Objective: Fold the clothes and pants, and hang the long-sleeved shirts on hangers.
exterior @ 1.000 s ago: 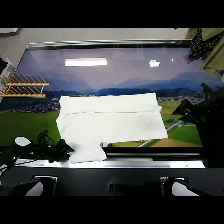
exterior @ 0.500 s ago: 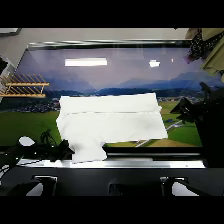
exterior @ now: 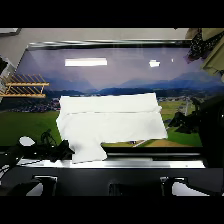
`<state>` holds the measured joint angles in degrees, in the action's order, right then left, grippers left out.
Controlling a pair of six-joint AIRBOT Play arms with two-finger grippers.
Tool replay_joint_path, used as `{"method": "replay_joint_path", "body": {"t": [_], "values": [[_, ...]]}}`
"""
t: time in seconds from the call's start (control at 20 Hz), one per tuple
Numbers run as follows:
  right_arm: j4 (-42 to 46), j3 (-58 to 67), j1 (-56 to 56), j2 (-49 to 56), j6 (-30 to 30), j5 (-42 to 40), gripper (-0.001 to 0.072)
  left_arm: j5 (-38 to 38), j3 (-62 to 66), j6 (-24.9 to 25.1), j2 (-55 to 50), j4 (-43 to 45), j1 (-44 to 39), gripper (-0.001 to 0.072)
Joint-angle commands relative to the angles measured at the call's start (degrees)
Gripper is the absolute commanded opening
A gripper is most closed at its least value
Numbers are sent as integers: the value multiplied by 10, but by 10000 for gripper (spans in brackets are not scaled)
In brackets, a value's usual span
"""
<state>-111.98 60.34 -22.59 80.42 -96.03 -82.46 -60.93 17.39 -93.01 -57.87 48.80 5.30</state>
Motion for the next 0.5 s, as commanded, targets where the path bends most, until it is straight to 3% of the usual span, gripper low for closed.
{"method": "replay_joint_path", "body": {"t": [0.0, 0.45], "values": [[20, -43, 0, 7, 7, 54, 474, -8, 1, 0, 1, 0, 0, 17], [-47, -86, 0, 35, -10, 79, 471, -11, 2, 0, 1, 0, 0, 18]]}}
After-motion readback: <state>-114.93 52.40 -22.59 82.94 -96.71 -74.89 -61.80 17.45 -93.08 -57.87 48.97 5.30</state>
